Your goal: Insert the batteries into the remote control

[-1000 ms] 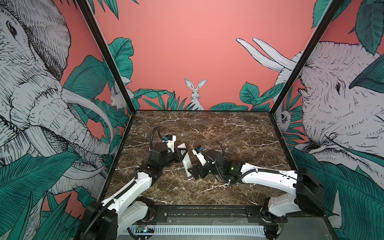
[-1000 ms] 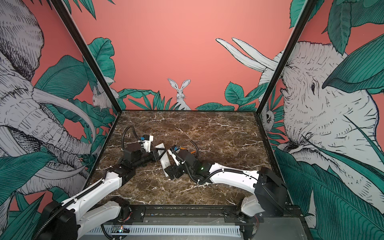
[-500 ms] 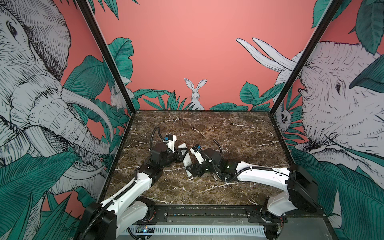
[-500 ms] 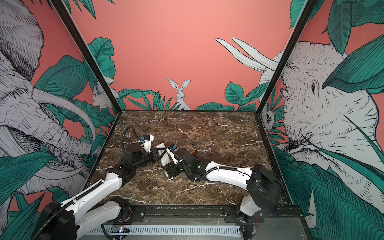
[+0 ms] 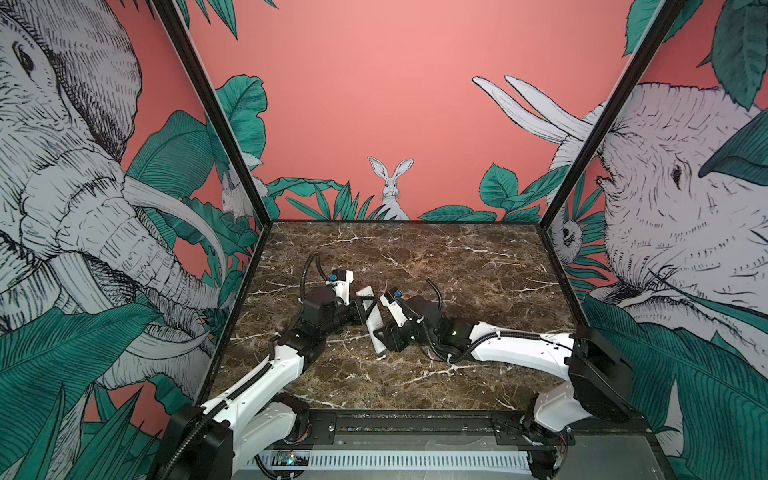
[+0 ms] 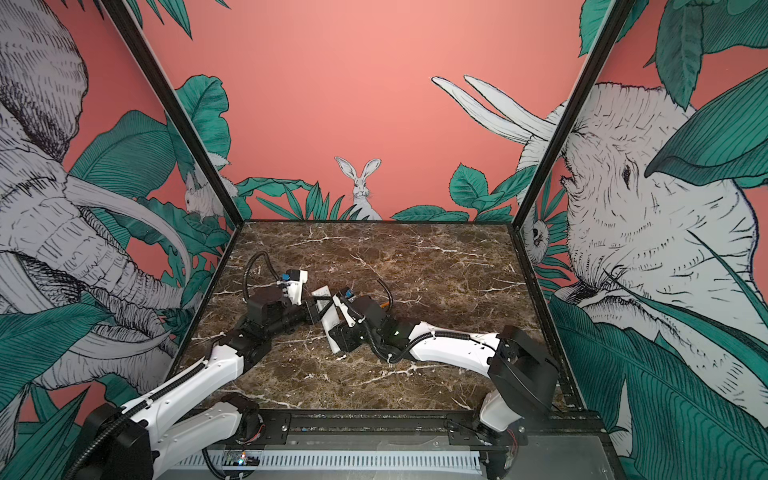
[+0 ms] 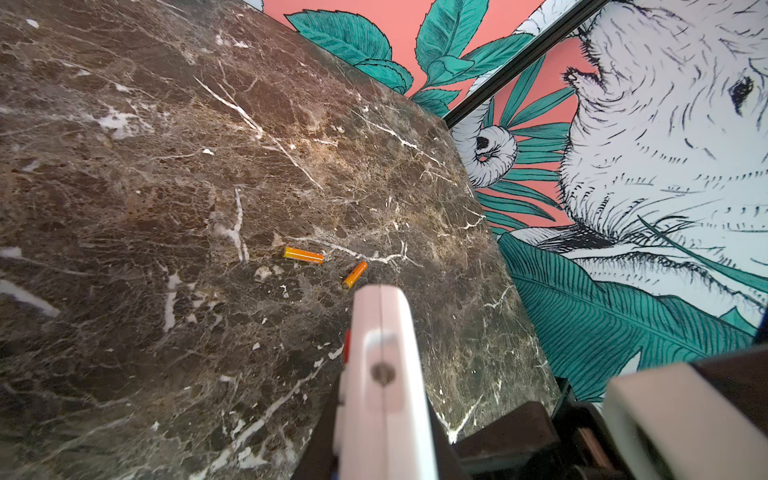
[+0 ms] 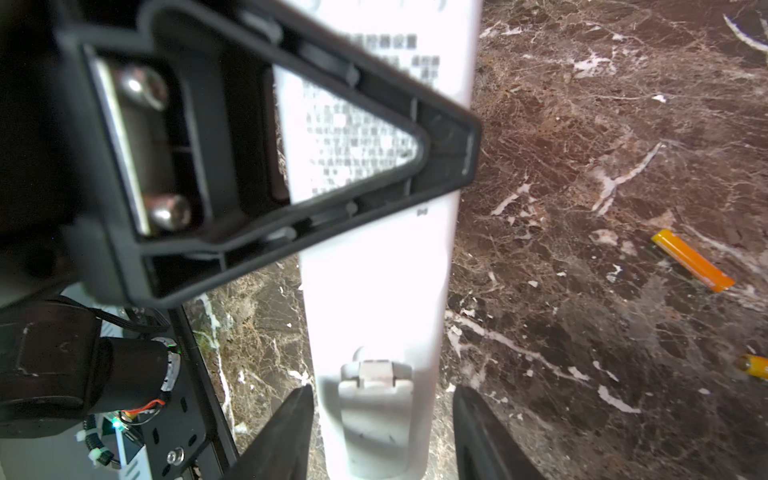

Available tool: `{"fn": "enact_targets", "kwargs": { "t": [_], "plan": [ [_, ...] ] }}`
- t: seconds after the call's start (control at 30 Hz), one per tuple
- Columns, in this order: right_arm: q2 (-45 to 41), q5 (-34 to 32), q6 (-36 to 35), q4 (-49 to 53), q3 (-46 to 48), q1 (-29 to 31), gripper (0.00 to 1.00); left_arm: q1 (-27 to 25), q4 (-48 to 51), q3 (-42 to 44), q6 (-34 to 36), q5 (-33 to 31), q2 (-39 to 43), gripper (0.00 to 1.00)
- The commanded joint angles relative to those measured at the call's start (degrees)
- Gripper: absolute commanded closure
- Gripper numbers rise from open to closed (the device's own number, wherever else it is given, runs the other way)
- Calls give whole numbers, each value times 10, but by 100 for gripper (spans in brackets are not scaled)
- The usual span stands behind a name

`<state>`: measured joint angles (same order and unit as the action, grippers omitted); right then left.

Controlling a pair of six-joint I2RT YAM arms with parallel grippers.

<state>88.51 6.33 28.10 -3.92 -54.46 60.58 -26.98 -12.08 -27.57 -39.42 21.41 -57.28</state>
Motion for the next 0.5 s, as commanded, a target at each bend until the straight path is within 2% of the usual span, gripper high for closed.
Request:
{"fn": "enact_targets", "kwargs": {
  "t": [0.0, 0.23, 0.47],
  "plan": [
    [10, 5, 3, -22, -22, -3, 47, -4, -23, 5, -2, -2, 16, 100],
    [15, 8, 3, -22, -25, -4, 51, -4, -24, 5, -2, -1, 16, 100],
    [18, 9, 4, -22, -25, -4, 60, -3, -25, 5, -2, -1, 16, 100]
  ]
}}
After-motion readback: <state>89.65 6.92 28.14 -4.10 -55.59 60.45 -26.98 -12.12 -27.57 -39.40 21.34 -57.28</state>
